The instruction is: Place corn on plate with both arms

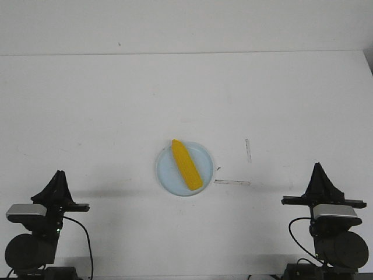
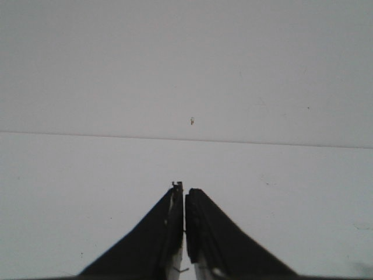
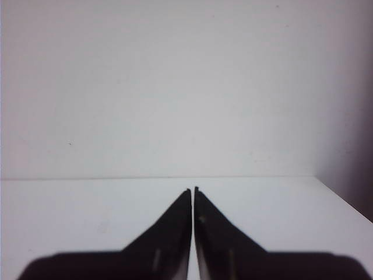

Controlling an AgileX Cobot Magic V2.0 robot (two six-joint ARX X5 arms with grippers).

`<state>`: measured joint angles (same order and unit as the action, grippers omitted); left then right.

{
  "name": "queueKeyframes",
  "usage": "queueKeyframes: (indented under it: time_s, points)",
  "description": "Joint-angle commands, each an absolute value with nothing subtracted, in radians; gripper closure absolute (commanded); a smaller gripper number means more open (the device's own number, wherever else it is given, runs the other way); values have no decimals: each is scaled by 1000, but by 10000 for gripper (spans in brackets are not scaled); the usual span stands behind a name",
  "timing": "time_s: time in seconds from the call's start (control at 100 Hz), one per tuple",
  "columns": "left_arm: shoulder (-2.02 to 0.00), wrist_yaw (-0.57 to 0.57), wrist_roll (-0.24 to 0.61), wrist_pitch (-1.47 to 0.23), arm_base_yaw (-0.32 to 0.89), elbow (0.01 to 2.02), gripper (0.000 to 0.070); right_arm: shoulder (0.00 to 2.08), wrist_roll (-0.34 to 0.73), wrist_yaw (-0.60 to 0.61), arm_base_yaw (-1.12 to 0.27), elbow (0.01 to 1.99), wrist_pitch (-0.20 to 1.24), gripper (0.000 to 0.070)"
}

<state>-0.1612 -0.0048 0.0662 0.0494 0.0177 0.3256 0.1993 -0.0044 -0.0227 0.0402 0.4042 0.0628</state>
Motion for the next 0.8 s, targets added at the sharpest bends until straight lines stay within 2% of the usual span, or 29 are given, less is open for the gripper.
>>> queueKeyframes:
  time_s: [0.0,0.22,0.36,0.43,0.79]
  points:
    - [-143,-7,69,61,19,294,699,197,-16,-25,41,409,52,690]
    - [0,-8,72,113,19,133,699,197,-15,-25,41,409,52,690]
    - [-3,-8,72,222,19,11,698,197,-16,-25,40,409,52,690]
    - [-3,-7,72,177,19,13,698,197,-16,-26,40,409,53,691]
    - [-3,-21,72,181,19,13,698,197,-16,-26,40,409,52,690]
